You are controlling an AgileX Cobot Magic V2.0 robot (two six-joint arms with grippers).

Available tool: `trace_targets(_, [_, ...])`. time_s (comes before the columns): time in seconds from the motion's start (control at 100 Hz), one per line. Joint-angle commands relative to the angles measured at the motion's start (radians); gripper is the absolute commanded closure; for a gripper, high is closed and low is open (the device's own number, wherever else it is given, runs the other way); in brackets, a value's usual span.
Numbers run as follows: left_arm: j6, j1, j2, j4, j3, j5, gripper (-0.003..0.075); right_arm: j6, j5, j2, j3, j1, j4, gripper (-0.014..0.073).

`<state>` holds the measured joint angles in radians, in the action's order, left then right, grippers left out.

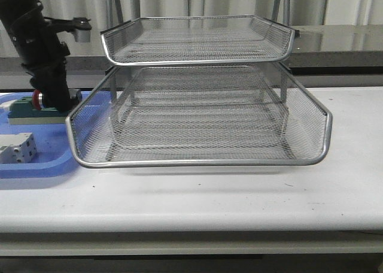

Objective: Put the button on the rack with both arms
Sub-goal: 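Lift the red push button out of the tray with the left gripper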

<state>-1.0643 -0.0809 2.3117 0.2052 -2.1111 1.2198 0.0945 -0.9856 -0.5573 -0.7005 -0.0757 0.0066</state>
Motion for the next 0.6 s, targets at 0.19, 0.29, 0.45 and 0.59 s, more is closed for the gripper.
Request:
trace_targets(0.19, [0.061,-0.002,-0.162,0.008,-0.045,0.047,0.0741,-0.005,0.05,-0.002,-0.034,-0.002,-0.007,0.0662])
trace_targets(0.29, [0.111,-0.002,-0.198,-0.033,-0.045,0.047,0.0741,-0.005,0.05,-0.002,-0.034,-0.002,-0.007,0.0662])
trace_targets(0.45, [0.15,-0.004,-0.267,-0.05,-0.018,0.047,0.0741,-0.005,0.05,-0.002,-0.034,-0.002,-0.007,0.0662])
trace_targets(0.59, [0.15,-0.006,-0.352,-0.05,0.068,0.047,0.0741,-0.005,0.05,-0.002,-0.034,-0.002,-0.007,0.0662])
